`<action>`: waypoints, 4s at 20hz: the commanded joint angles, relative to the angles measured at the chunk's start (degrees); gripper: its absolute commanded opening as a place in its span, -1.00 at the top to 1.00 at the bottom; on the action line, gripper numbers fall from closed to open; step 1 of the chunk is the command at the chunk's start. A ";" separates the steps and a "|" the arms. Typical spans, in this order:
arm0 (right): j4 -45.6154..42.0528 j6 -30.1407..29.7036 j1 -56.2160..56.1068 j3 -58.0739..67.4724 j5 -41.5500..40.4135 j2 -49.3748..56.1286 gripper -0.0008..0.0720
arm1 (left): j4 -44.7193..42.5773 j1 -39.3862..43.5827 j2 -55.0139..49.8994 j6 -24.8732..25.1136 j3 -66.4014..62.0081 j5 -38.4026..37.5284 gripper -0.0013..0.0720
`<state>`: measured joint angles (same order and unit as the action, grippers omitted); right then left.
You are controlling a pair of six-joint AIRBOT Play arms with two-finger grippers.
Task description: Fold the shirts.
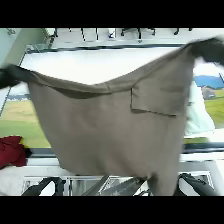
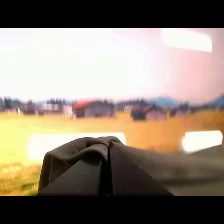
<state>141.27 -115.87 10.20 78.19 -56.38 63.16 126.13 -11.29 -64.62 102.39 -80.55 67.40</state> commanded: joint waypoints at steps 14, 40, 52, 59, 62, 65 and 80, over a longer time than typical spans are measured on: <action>-0.50 -0.61 -1.90 11.41 22.40 40.74 0.92 | -11.61 5.46 -50.64 -9.03 -30.80 -1.66 0.93; -27.93 10.49 0.66 12.66 1.44 44.57 0.92 | -26.88 13.40 -51.32 -14.47 -28.33 3.91 0.93; -26.77 14.93 2.21 13.49 -7.58 33.22 -0.04 | -24.20 12.26 -50.86 -14.36 -35.65 18.91 -0.97; -27.96 17.42 14.67 -1.92 -27.08 17.49 -0.01 | -24.17 2.91 -36.65 -6.78 -16.63 26.12 -0.96; -21.33 17.29 21.68 -20.22 -25.77 8.37 -0.04 | -22.75 0.15 -28.87 -3.30 6.56 18.69 -0.96; -20.13 15.34 22.91 -34.56 -23.50 3.06 -0.41 | -13.16 -0.83 -26.51 2.51 20.65 13.77 -0.60; -12.68 6.93 21.18 -52.02 -9.29 7.15 -0.40 | 0.94 -0.35 -26.58 9.55 26.69 9.35 0.93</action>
<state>127.46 -106.85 32.45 26.83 -69.97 68.20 124.86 -11.75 -91.31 110.56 -53.98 76.29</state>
